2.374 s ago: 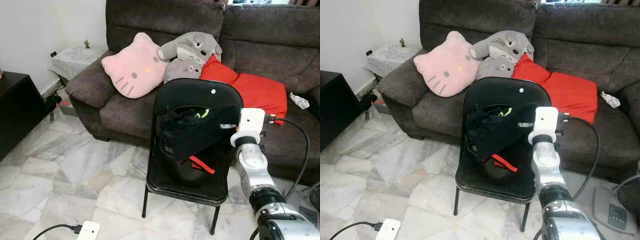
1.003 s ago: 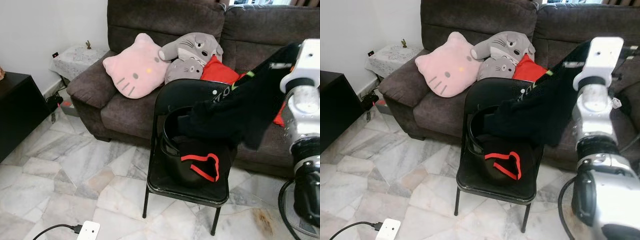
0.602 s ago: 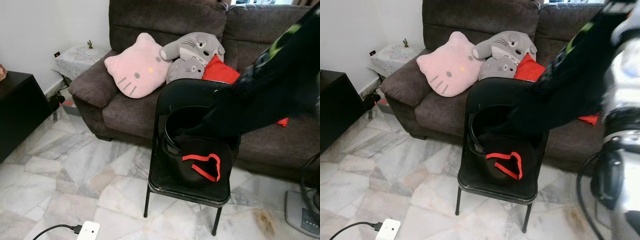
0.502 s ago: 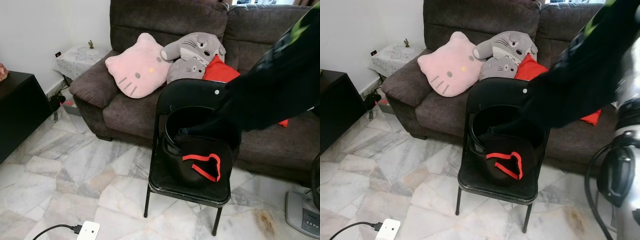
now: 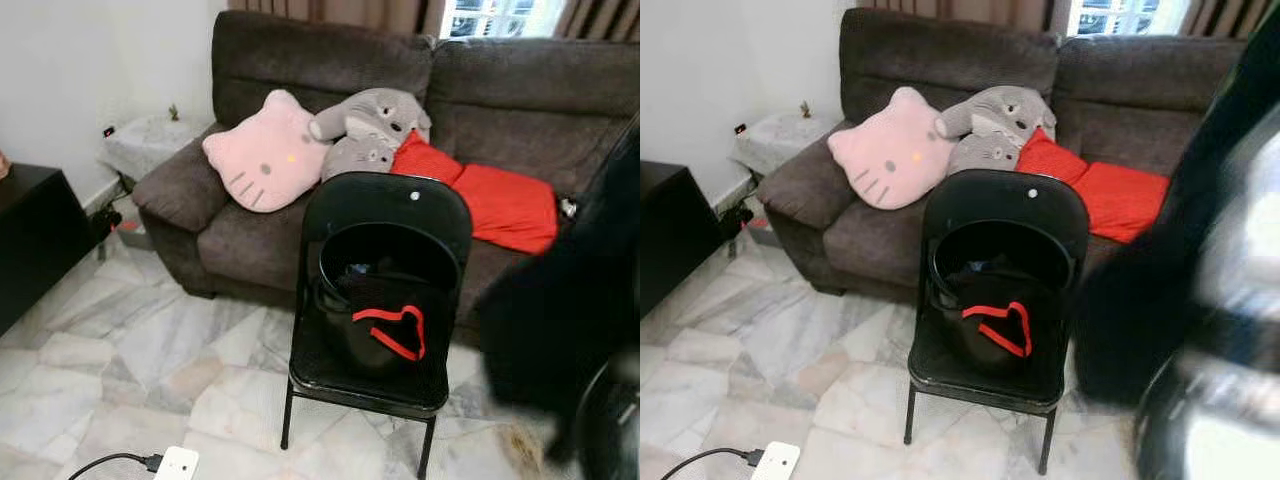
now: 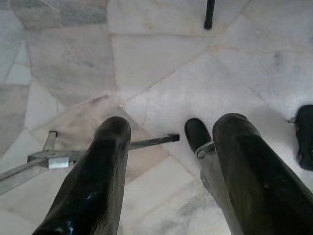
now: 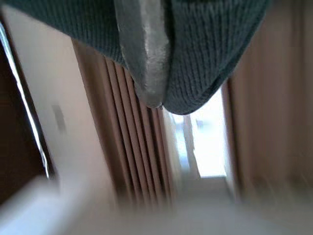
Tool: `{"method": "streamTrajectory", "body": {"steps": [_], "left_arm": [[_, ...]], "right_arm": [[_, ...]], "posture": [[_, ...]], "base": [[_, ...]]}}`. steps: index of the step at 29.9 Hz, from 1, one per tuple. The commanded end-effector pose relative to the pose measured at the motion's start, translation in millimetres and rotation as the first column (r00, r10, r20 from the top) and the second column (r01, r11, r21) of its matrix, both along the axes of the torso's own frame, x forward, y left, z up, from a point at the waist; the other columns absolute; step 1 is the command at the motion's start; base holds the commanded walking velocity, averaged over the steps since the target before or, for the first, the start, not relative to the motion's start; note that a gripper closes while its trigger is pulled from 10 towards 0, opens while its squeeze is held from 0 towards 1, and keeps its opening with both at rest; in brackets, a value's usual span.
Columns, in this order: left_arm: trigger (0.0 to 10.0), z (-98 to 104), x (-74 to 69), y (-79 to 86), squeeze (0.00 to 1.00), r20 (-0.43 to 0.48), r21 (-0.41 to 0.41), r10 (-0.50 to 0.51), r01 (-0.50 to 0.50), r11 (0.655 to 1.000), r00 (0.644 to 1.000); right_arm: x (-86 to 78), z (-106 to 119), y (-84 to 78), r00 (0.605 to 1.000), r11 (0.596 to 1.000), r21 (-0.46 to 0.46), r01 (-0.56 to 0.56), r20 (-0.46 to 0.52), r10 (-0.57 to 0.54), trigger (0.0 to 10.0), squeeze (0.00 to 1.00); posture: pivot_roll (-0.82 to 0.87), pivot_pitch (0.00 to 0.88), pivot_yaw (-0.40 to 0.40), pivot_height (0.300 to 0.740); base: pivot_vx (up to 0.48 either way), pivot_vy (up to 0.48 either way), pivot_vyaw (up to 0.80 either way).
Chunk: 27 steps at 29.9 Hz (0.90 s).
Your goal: Hang hanger
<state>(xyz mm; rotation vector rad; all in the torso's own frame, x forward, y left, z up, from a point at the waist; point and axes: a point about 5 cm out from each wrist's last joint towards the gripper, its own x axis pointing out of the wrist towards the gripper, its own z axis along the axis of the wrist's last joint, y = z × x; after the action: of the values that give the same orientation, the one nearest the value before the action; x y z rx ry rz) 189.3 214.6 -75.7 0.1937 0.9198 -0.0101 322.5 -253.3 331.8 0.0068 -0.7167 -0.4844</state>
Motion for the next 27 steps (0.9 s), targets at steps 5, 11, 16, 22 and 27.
{"method": "streamTrajectory", "body": {"steps": [5,11,16,22,27], "left_arm": [[10.0,-2.9,-8.2,6.5,0.00,-0.026,0.018,0.007,-0.007,1.000,1.000],[10.0,-2.8,-8.5,7.7,0.00,-0.028,0.020,0.014,-0.014,1.000,1.000],[10.0,-2.8,-7.7,6.3,0.00,-0.028,0.020,0.013,-0.012,1.000,1.000],[10.0,-3.0,-7.9,5.7,0.00,-0.027,0.017,0.016,-0.015,1.000,1.000],[10.0,-3.4,-8.9,6.0,0.00,-0.030,0.017,0.016,-0.015,1.000,0.999]], "right_arm": [[5.5,-140.7,-10.8,0.898,0.964,0.256,0.075,-0.437,0.046,0.0,0.00],[-19.3,-250.6,1.7,0.687,0.924,0.362,0.121,-0.702,0.185,3.1,0.00],[-36.7,-306.9,21.0,0.512,0.924,0.377,0.062,-0.807,0.294,10.0,0.00],[-53.2,-342.3,38.0,0.395,0.898,0.439,0.034,-0.831,0.392,10.0,0.00],[-60.5,-355.1,47.3,0.345,0.892,0.452,0.009,-0.838,0.422,10.0,0.00]], "posture": [[-0.19,0.054,0.036,0.740],[-0.18,0.055,0.039,0.740],[-0.18,0.056,0.042,0.740],[-0.17,0.056,0.041,0.740],[-0.17,0.057,0.042,0.740]], "base": [[0.000,0.000,0.00],[0.000,0.000,0.00],[0.000,0.000,0.00],[0.000,0.000,0.00],[0.000,0.000,0.00]]}}
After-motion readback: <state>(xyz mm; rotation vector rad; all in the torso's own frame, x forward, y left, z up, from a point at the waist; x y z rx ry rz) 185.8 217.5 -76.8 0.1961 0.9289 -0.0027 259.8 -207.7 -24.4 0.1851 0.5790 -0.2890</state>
